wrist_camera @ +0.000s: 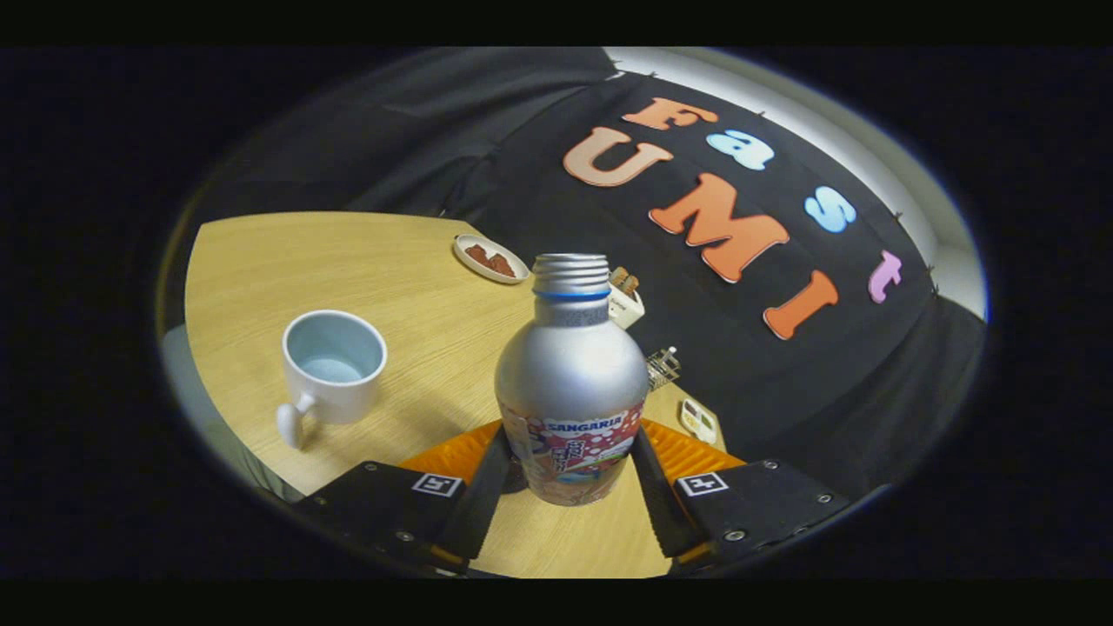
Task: Take the bottle from table, then pour the juice into the cup, finally place the bottle on the coaster
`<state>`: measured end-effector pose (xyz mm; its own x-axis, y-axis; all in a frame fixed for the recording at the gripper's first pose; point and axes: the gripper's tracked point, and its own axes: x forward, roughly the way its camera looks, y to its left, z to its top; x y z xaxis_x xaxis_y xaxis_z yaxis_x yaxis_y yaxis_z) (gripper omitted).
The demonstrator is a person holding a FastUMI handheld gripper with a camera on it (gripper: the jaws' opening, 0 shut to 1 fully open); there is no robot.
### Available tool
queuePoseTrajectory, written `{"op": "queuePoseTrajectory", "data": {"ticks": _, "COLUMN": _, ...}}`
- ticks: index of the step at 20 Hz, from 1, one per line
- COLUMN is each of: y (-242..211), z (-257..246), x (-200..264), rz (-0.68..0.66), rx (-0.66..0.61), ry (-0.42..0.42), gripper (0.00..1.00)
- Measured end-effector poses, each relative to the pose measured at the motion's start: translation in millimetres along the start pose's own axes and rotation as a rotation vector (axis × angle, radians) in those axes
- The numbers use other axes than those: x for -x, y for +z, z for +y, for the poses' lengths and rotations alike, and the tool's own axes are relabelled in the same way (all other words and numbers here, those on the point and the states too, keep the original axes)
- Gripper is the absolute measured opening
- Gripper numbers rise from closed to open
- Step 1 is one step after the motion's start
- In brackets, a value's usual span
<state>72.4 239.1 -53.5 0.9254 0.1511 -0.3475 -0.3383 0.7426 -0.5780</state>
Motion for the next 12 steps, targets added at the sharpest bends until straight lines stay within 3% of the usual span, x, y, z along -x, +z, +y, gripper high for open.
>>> {"op": "queuePoseTrajectory", "data": {"ticks": 7, "y": -22, "z": 3, "x": -22, "rz": -0.027, "rx": -0.357, "ry": 0.095, "gripper": 0.75}}
{"op": "queuePoseTrajectory", "data": {"ticks": 12, "y": -29, "z": 5, "x": -41, "rz": -0.058, "rx": -0.527, "ry": 0.131, "gripper": 0.75}}
